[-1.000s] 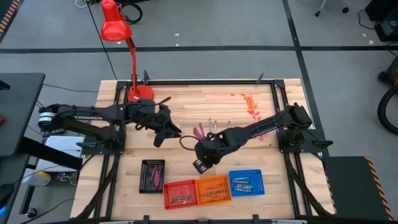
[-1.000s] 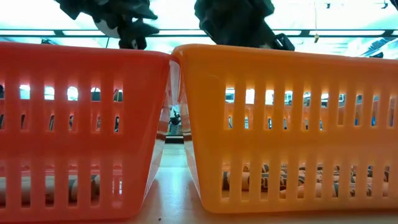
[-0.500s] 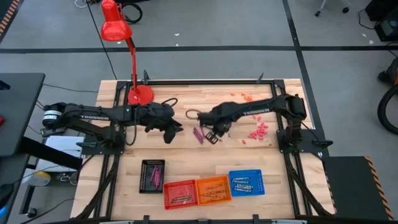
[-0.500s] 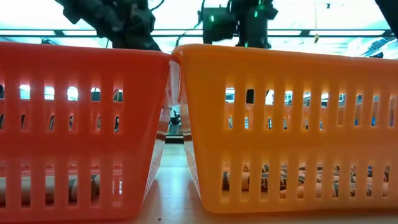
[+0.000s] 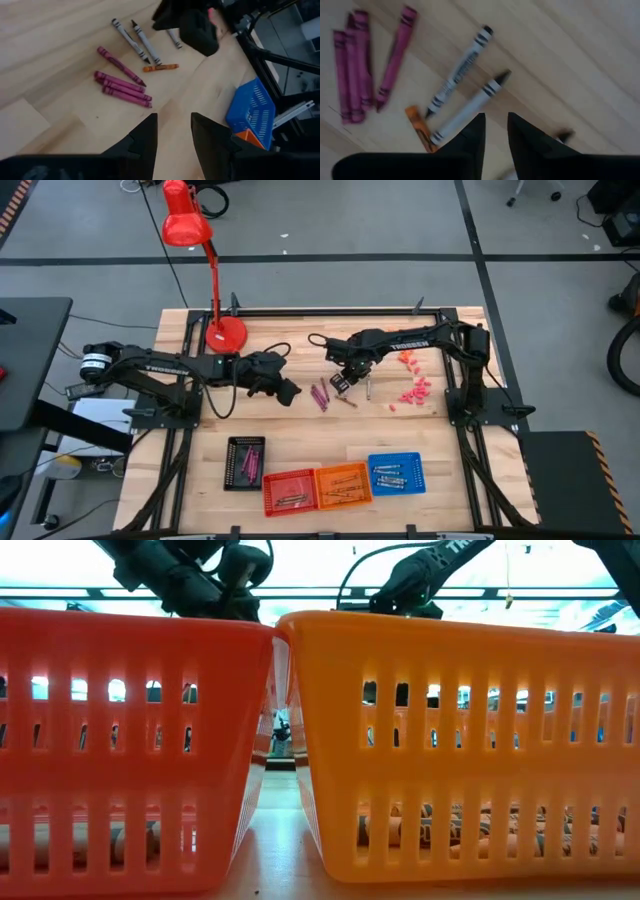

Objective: Sort crayons
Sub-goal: Put the black crayon into the blue bin

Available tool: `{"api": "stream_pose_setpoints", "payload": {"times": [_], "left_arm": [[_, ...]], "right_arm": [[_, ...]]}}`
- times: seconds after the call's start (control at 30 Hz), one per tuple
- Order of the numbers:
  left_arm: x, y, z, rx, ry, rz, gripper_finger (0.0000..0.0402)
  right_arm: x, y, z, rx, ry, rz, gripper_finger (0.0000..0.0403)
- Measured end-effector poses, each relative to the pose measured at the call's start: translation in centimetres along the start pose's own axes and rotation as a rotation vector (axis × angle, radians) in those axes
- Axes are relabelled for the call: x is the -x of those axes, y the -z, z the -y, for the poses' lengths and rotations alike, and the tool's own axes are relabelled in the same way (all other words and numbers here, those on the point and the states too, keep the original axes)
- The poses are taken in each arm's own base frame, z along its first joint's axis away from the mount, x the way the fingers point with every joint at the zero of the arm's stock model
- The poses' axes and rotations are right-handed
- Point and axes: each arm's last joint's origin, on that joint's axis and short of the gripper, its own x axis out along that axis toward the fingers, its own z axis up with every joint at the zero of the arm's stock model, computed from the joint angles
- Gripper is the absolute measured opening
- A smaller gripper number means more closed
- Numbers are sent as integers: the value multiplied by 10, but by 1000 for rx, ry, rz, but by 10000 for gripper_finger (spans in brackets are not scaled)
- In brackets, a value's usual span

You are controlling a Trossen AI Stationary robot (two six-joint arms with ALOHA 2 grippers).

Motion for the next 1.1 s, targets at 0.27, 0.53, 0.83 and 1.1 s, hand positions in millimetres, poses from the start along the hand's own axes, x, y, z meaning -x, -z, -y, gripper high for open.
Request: {"api": "stream_pose_setpoints", "payload": {"times": [0.27,0.53,0.83,1.1], "left_arm": [[-15,1,-7,-40,-79,26,130],[-28,6,-13,-87,-127,-4,130],[-27,5,-6,-82,-55,9,130],[-27,14,1,-107,-27,-15,130]], "right_arm": [[-10,3,-6,-93,-37,62,143],[-26,16,-6,-186,-36,67,153],[-32,25,-5,-208,-12,57,148],[-33,26,-4,-204,-1,47,100]]}}
